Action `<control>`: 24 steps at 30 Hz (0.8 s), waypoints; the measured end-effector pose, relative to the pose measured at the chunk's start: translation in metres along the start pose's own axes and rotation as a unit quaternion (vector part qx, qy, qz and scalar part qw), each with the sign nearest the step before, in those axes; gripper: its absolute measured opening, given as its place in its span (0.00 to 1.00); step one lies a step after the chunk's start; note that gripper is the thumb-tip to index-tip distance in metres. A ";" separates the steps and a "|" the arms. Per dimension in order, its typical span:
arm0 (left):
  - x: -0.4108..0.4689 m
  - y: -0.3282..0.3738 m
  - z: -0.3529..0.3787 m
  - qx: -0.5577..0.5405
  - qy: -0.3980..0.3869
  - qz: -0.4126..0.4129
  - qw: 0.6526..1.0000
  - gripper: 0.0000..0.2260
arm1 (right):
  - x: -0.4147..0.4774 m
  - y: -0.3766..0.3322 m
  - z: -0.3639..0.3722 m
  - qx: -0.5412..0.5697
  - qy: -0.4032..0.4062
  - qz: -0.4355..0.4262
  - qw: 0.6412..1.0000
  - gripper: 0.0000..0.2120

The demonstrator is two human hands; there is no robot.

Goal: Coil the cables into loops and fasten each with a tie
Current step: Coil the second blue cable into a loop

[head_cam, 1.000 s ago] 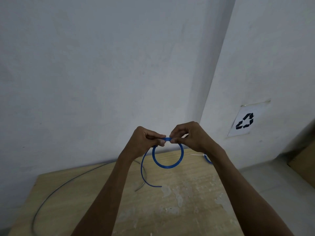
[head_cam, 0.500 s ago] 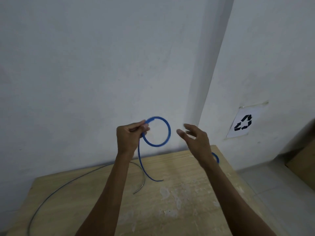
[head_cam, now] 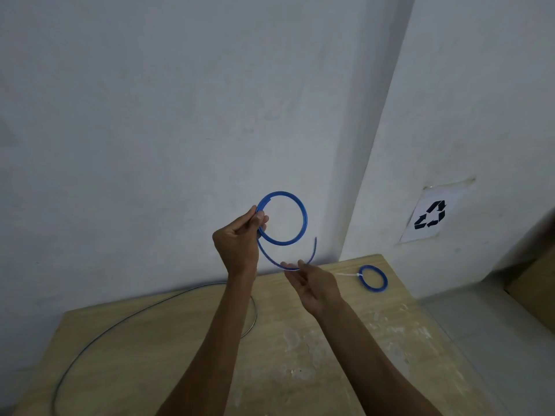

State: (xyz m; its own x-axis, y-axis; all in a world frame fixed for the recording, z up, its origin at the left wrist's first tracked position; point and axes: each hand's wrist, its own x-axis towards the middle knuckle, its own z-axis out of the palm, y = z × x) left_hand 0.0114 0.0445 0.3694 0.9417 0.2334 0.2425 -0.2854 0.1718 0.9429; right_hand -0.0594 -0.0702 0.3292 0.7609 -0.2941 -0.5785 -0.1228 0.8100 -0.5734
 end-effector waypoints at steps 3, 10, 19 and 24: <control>0.000 -0.001 -0.003 0.013 -0.007 -0.008 1.000 0.10 | 0.000 -0.005 -0.001 -0.009 0.002 -0.065 0.998 0.20; 0.001 -0.005 -0.019 0.028 -0.091 -0.056 0.994 0.10 | -0.005 -0.040 -0.003 -0.056 0.012 -0.245 0.968 0.29; 0.009 0.001 -0.028 0.076 -0.177 -0.045 0.980 0.10 | -0.007 -0.057 -0.004 -0.219 -0.086 -0.320 0.918 0.20; 0.013 0.006 -0.030 0.067 -0.191 -0.047 0.978 0.10 | -0.004 -0.067 -0.006 -0.254 -0.138 -0.304 0.908 0.20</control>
State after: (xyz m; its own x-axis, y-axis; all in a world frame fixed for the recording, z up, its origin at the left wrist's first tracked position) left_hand 0.0167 0.0774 0.3713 0.9677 -0.1573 0.1969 -0.1926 0.0422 0.9804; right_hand -0.0581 -0.1262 0.3659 0.9085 -0.4133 0.0613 0.1482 0.1816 -0.9721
